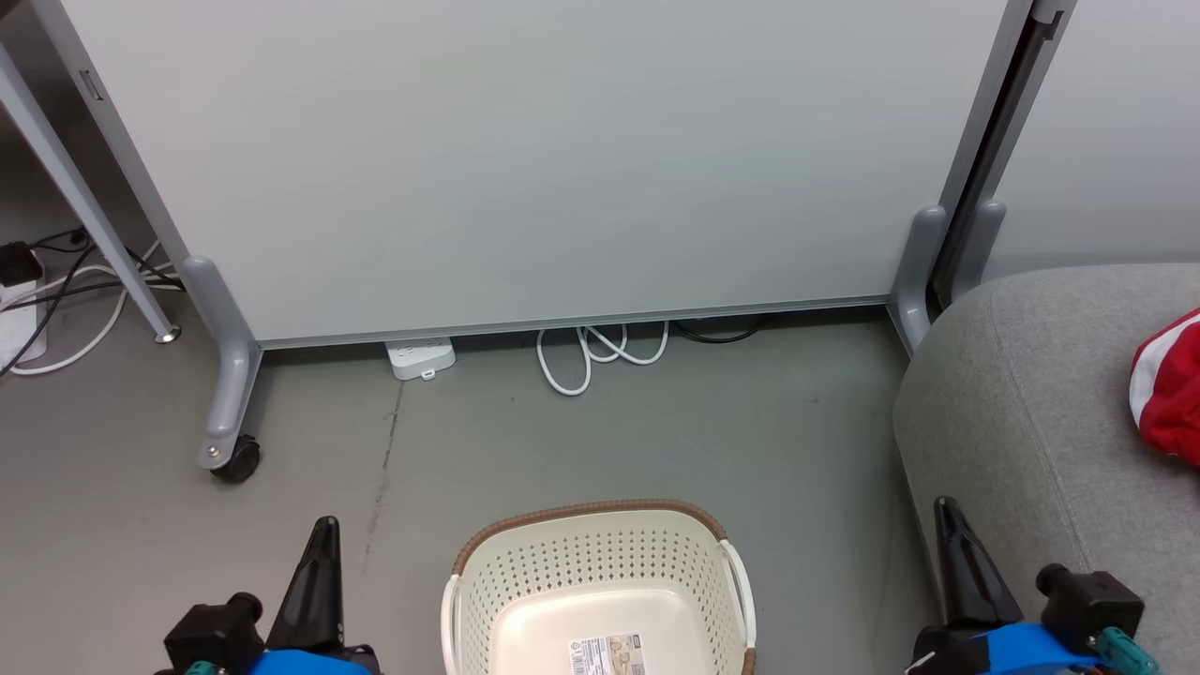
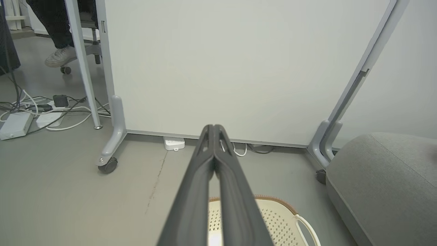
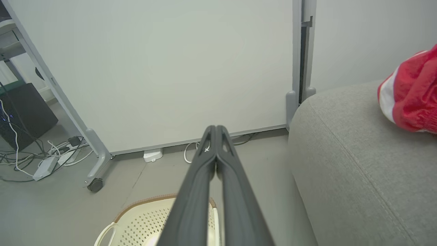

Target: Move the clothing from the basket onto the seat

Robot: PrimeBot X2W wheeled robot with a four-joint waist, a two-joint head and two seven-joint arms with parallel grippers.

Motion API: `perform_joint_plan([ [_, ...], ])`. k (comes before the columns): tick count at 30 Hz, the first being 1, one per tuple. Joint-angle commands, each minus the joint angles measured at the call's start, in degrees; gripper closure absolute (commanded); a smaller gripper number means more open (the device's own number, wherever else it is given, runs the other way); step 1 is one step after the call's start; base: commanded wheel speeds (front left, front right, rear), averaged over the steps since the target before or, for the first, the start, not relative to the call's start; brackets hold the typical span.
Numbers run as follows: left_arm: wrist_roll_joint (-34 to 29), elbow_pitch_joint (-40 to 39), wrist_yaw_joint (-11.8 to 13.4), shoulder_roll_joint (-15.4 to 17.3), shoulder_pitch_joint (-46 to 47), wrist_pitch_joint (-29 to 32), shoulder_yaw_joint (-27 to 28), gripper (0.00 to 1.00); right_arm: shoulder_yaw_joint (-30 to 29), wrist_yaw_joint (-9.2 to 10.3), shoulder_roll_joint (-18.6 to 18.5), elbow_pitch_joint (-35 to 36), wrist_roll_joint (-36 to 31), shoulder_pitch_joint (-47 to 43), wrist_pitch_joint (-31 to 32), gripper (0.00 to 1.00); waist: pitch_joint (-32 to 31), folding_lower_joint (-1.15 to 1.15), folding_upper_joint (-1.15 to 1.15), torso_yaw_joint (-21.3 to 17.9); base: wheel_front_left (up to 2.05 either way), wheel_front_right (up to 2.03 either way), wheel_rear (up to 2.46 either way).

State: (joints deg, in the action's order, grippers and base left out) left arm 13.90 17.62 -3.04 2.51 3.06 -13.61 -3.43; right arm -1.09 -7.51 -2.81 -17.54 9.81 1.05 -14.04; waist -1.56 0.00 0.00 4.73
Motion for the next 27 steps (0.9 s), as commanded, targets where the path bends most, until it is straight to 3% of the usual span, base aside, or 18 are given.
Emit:
perform_joint_plan([
  [1, 2.75, -0.82, -0.28, 0.15, 1.19, 0.67, 0.92, 1.0, -0.45, 0.0, -0.08, 0.87, 3.06, 1.15, 0.77, 1.0, 0.03, 0.0, 0.0, -0.09, 0.0, 0.0, 0.0],
  [27, 27.64, -2.16, -1.68, 0.26, 1.79, 6.81, 3.66, 1.0, -1.89, 0.01, -0.09, 2.15, 29.17, 2.4, 7.06, 1.0, 0.4, 0.0, 0.0, -1.09, 0.0, 0.0, 0.0],
])
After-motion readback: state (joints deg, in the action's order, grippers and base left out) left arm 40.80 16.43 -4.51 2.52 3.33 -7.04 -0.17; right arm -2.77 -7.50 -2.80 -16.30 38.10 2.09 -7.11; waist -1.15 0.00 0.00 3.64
